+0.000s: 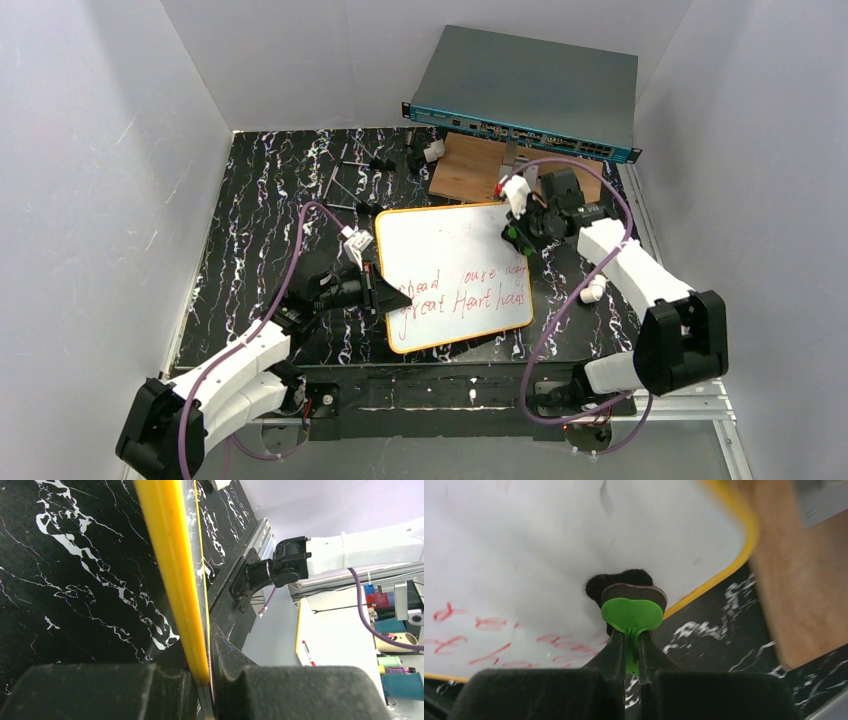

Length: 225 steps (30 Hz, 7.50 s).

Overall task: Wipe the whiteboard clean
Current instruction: Erase the whiteboard at the center of the board, then place the whiteboard eraser at the center of the board.

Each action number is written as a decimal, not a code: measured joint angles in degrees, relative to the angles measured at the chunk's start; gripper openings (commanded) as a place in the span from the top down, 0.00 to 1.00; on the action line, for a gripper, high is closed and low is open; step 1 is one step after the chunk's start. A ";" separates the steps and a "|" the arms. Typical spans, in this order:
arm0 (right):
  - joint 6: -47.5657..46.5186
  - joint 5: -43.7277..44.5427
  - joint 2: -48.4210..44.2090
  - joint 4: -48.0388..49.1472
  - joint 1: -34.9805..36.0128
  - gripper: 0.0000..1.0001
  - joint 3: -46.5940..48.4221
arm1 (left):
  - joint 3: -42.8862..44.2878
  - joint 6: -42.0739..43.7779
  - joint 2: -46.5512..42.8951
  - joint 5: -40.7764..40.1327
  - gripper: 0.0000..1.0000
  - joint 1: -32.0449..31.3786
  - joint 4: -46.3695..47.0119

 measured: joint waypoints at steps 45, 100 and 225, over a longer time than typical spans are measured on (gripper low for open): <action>3.08 -6.95 12.55 -8.81 29.40 0.99 27.45 | 0.02 1.14 -0.31 -0.50 1.00 0.04 -0.24; 1.73 -13.18 -6.56 -7.37 2.67 0.99 3.19 | -1.05 8.46 -15.89 -10.54 1.00 -0.79 -7.89; -0.26 -7.85 9.55 -4.57 23.63 0.25 -4.22 | -5.55 3.82 -39.91 -44.09 1.00 -0.42 -20.81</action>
